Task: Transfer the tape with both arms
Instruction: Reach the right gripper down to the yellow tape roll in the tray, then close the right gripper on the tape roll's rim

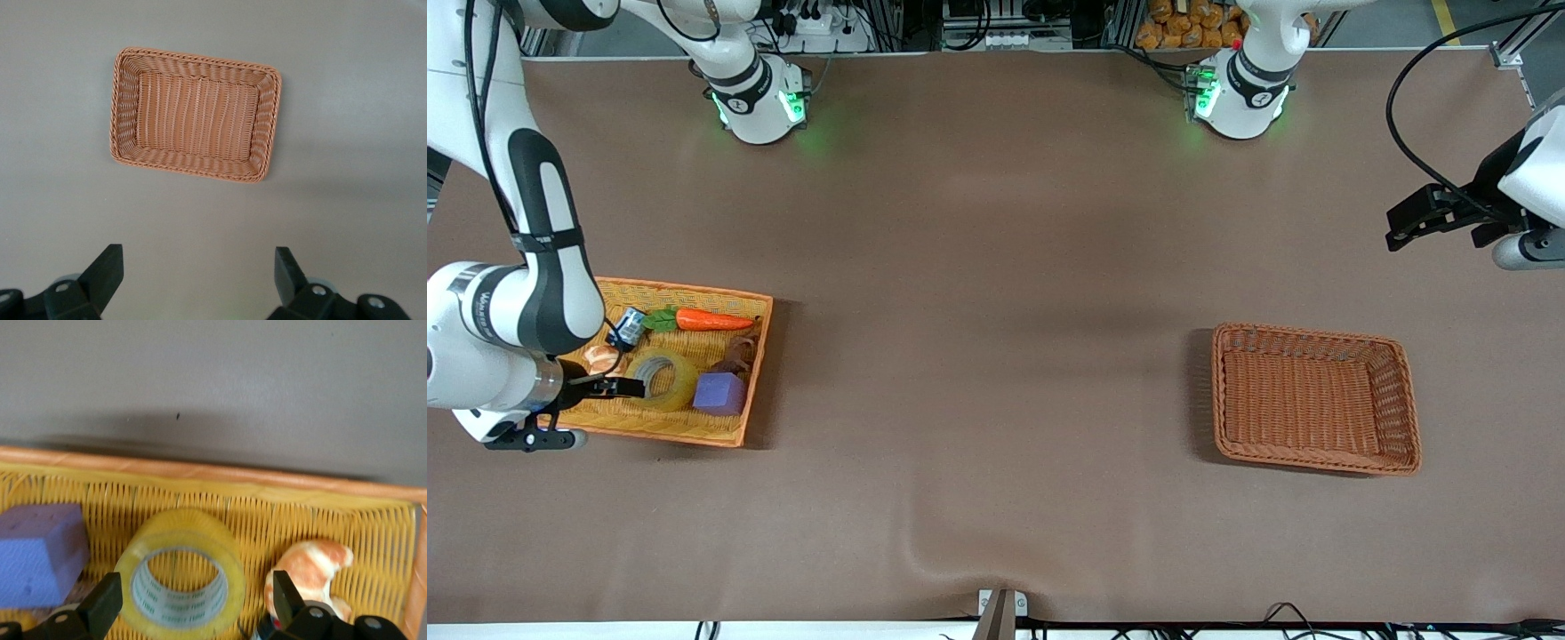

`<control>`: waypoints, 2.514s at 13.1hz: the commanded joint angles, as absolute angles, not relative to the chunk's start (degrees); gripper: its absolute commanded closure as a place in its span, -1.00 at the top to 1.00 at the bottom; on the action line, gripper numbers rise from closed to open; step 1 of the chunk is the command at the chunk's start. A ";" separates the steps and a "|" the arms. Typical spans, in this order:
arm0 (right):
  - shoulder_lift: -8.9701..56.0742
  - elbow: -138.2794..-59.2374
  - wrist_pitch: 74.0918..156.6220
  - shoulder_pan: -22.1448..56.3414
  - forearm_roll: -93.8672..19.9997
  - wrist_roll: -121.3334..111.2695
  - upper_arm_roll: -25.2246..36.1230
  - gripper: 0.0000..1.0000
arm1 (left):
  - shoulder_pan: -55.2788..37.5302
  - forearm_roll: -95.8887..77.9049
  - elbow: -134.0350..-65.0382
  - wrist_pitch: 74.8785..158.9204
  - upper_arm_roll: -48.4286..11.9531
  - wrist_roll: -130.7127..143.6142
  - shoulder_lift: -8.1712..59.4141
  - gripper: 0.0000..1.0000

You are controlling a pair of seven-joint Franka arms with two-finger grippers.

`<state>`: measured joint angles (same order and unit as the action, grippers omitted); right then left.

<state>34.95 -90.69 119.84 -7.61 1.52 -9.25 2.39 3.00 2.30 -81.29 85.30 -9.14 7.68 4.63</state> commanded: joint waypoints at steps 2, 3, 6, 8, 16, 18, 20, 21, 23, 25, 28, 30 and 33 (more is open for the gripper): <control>37.96 -90.17 121.46 -7.91 1.84 -10.02 1.76 1.00 | 3.16 1.23 -80.51 85.87 -9.32 7.91 5.45 1.00; 38.32 -90.44 121.38 -8.26 1.85 -10.02 1.76 1.00 | 3.16 1.23 -80.51 86.04 -9.32 7.91 5.45 1.00; 38.50 -93.42 121.20 -9.67 1.85 -10.11 1.76 1.00 | 3.16 1.23 -80.51 86.31 -9.32 7.91 5.45 1.00; 38.50 -95.00 120.68 -10.54 1.85 -11.59 1.76 1.00 | 3.25 1.23 -80.51 86.57 -9.32 7.91 5.45 1.00; 36.39 -94.40 113.57 -10.72 1.76 -15.12 1.58 1.00 | 3.34 1.49 -80.51 86.66 -9.32 8.00 5.54 1.00; 35.60 -94.39 111.98 -10.81 1.76 -15.29 1.58 1.00 | 3.25 1.67 -80.51 86.66 -9.32 8.00 5.54 1.00; 36.56 -94.66 112.58 -11.25 1.76 -15.55 1.50 1.00 | 3.34 1.76 -80.42 86.66 -9.32 8.00 5.54 1.00; 36.65 -94.66 113.28 -11.25 1.76 -17.38 1.49 0.69 | 3.34 1.67 -80.42 86.66 -9.32 8.00 5.54 1.00; 36.82 -94.66 116.44 -11.60 1.76 -21.96 1.50 -0.46 | 3.16 1.67 -80.42 86.66 -9.32 8.00 5.54 1.00; 37.00 -94.75 117.86 -11.78 1.76 -22.06 1.50 -1.00 | 2.81 1.58 -80.42 86.75 -9.32 8.09 5.54 1.00; 36.83 -94.48 121.09 -11.08 1.76 -24.50 1.49 -1.00 | 2.99 1.32 -80.33 87.54 -9.40 8.17 5.54 1.00; 36.74 -93.87 125.22 -10.72 1.85 -31.17 1.41 -1.00 | 2.99 1.41 -80.33 87.54 -9.32 8.17 5.54 1.00; 36.65 -92.21 126.65 -9.76 1.93 -33.66 1.41 -1.00 | 2.81 1.67 -80.51 88.33 -9.32 8.35 5.62 1.00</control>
<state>37.45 -93.71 126.63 -10.27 1.47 -31.91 1.71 2.85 2.30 -81.24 87.90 -9.22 7.82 5.28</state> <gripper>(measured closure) 0.789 0.000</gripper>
